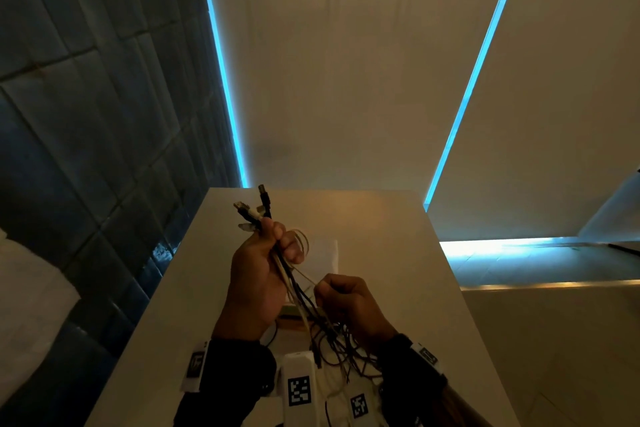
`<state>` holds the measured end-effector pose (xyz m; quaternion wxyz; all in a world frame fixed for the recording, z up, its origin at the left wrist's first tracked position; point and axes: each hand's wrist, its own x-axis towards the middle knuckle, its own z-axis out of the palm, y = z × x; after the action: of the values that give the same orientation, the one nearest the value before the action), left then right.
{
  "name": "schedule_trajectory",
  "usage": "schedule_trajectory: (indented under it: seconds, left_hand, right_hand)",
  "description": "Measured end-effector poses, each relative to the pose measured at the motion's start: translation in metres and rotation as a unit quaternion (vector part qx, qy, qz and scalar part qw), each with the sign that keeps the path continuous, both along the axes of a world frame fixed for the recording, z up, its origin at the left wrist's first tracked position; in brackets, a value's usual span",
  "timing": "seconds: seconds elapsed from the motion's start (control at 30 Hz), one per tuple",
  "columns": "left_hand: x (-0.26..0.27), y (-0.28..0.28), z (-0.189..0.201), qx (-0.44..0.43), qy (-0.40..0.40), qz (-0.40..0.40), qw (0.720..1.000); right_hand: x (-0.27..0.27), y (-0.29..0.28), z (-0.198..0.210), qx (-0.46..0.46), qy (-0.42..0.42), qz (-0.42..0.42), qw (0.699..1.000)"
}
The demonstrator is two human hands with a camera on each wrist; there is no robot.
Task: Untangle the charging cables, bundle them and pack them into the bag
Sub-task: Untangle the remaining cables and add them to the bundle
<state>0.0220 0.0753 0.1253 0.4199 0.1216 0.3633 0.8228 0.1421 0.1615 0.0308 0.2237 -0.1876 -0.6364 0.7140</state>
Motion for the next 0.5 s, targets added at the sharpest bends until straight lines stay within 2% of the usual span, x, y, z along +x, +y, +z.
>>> schedule_trajectory:
  seconds: [0.23, 0.5]
  left_hand:
    - [-0.004, -0.003, -0.002, 0.001, 0.052, 0.0, 0.999]
    - [-0.006, -0.007, 0.0, 0.016, 0.063, 0.008, 0.998]
  right_hand:
    - [-0.001, 0.008, -0.019, 0.055, -0.033, -0.04, 0.997]
    - [0.003, 0.015, -0.054, 0.11, -0.063, -0.104, 0.986]
